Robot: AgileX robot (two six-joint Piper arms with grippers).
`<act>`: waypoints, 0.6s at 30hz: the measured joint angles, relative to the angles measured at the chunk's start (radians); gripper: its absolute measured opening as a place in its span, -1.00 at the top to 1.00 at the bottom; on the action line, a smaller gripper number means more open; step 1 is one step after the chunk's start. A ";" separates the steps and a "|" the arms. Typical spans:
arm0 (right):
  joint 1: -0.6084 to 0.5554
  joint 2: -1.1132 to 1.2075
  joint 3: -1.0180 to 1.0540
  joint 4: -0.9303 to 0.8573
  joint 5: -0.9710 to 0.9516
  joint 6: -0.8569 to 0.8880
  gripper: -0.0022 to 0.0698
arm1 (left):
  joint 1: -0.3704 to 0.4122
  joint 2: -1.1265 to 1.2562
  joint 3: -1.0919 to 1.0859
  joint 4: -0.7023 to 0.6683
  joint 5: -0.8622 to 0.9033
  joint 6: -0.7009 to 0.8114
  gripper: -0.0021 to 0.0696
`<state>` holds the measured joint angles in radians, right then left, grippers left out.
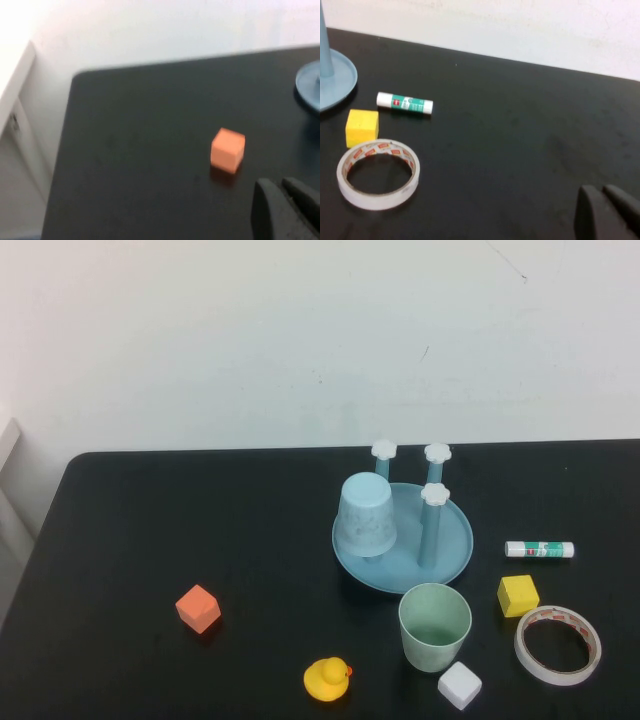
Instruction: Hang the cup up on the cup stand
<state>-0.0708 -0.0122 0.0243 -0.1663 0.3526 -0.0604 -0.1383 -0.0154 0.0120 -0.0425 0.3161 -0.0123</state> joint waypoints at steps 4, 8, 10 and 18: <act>0.000 0.000 0.004 -0.002 -0.078 0.000 0.95 | 0.000 0.000 0.007 0.004 -0.106 0.000 0.95; 0.000 0.000 0.007 -0.002 -0.285 -0.001 0.95 | 0.000 0.000 0.007 0.007 -0.366 0.000 0.95; 0.000 0.000 0.007 -0.002 -0.401 -0.001 0.95 | 0.000 0.000 0.007 0.007 -0.486 0.000 0.95; 0.000 0.000 0.007 -0.004 -0.752 0.014 0.95 | 0.000 0.000 0.007 0.008 -0.767 0.000 0.95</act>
<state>-0.0708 -0.0122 0.0317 -0.1701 -0.3996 -0.0466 -0.1383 -0.0154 0.0189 -0.0342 -0.4508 -0.0123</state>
